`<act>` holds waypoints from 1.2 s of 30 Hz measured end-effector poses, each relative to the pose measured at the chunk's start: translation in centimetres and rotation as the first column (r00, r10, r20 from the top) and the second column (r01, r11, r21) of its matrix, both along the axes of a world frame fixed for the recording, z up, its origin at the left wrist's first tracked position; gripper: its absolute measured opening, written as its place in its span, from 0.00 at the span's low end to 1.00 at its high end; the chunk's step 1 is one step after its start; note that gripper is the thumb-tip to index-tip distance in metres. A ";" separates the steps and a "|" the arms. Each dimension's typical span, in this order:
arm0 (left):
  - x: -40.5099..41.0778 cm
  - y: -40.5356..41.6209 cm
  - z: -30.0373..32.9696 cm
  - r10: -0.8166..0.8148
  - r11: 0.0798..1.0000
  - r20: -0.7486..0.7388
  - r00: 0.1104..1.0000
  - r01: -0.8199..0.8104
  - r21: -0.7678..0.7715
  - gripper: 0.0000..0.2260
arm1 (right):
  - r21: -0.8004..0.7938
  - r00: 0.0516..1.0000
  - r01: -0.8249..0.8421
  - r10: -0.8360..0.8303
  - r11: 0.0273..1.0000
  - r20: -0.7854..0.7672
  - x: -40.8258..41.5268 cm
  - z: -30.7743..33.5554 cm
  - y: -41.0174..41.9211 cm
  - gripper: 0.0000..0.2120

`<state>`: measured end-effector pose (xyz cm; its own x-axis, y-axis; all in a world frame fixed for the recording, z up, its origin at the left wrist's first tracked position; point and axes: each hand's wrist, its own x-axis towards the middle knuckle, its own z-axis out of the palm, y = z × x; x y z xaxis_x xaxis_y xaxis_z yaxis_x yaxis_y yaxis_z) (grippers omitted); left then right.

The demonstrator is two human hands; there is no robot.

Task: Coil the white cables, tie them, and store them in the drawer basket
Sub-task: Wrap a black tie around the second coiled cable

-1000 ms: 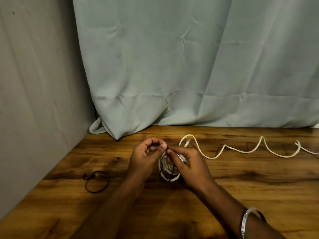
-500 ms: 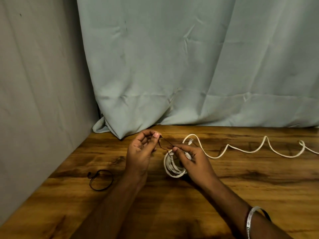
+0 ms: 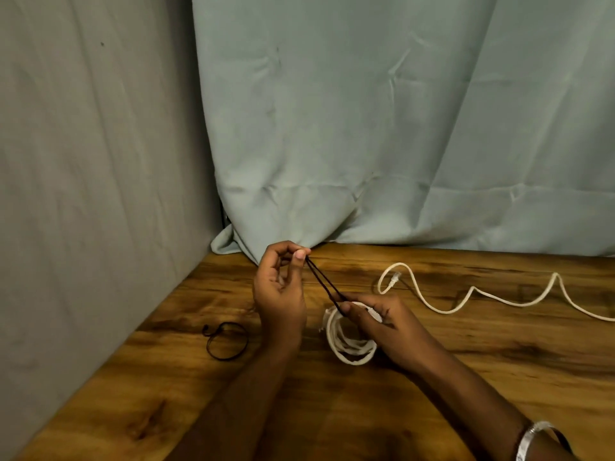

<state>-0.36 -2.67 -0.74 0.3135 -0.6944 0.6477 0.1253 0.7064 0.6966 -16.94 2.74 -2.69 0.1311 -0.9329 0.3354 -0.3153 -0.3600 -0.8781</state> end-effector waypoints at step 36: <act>0.2 0.1 -0.3 0.235 0.971 0.272 0.933 -0.213 -0.109 0.08 | -0.036 0.990 0.121 -0.124 0.992 -0.072 -1.1 -0.3 -0.1 0.10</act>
